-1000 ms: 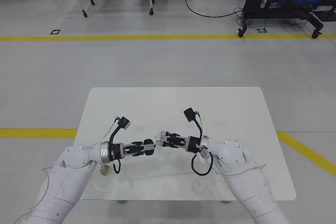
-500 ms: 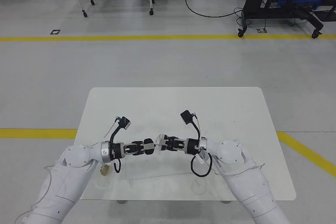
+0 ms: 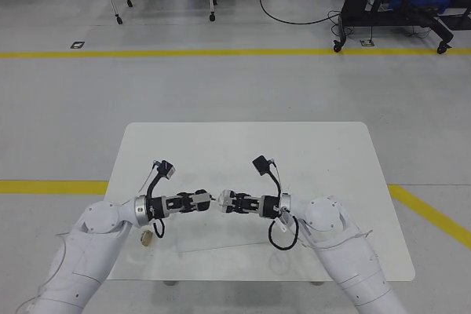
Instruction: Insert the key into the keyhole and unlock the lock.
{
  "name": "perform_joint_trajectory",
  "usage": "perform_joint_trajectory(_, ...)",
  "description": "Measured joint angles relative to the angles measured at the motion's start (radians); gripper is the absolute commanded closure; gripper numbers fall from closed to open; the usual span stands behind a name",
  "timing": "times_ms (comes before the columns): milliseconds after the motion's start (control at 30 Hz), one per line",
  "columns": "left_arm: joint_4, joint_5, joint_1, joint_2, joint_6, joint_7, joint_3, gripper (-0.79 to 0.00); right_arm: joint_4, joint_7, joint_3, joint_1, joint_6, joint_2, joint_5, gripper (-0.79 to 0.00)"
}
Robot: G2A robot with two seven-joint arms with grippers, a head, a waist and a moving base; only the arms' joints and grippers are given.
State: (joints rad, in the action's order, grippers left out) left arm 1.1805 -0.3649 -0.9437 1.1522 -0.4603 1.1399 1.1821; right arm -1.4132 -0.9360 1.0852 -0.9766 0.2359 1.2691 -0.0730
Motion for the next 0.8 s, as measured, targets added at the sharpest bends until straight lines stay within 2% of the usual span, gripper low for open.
perform_joint_trajectory(133, 0.000, -0.004, -0.014, -0.009, -0.012, 0.005, 0.028, -0.785, -0.001, 0.021, 0.013, -0.003, 0.011, -0.003, -0.002, 0.000)
perform_joint_trajectory(233, 0.000, 0.005, -0.042, -0.028, -0.028, 0.026, 0.088, -0.785, -0.009, 0.046, 0.031, -0.012, 0.023, -0.007, -0.003, 0.000)
perform_joint_trajectory(333, 0.025, 0.063, -0.090, -0.061, -0.041, 0.048, 0.193, -0.785, -0.010, 0.052, 0.036, -0.015, 0.025, -0.008, -0.003, 0.000)
perform_joint_trajectory(400, 0.076, 0.131, -0.141, -0.089, -0.043, 0.054, 0.289, -0.785, -0.010, 0.051, 0.035, -0.014, 0.025, -0.008, -0.003, 0.000)
perform_joint_trajectory(533, 0.249, 0.272, -0.277, -0.136, -0.023, 0.062, 0.488, -0.785, -0.010, 0.051, 0.035, -0.014, 0.024, -0.008, -0.003, 0.000)
perform_joint_trajectory(567, 0.321, 0.328, -0.327, -0.146, -0.014, 0.060, 0.545, -0.785, -0.010, 0.051, 0.035, -0.014, 0.024, -0.008, -0.003, 0.000)
perform_joint_trajectory(667, 0.513, 0.518, -0.451, -0.162, 0.021, 0.042, 0.640, -0.785, -0.010, 0.051, 0.035, -0.014, 0.024, -0.008, -0.003, 0.000)
perform_joint_trajectory(733, 0.616, 0.670, -0.514, -0.164, 0.054, 0.013, 0.646, -0.785, -0.010, 0.051, 0.035, -0.014, 0.024, -0.008, -0.003, 0.000)
perform_joint_trajectory(800, 0.694, 0.807, -0.566, -0.163, 0.077, -0.012, 0.603, -0.785, -0.010, 0.051, 0.035, -0.014, 0.024, -0.008, -0.003, 0.000)
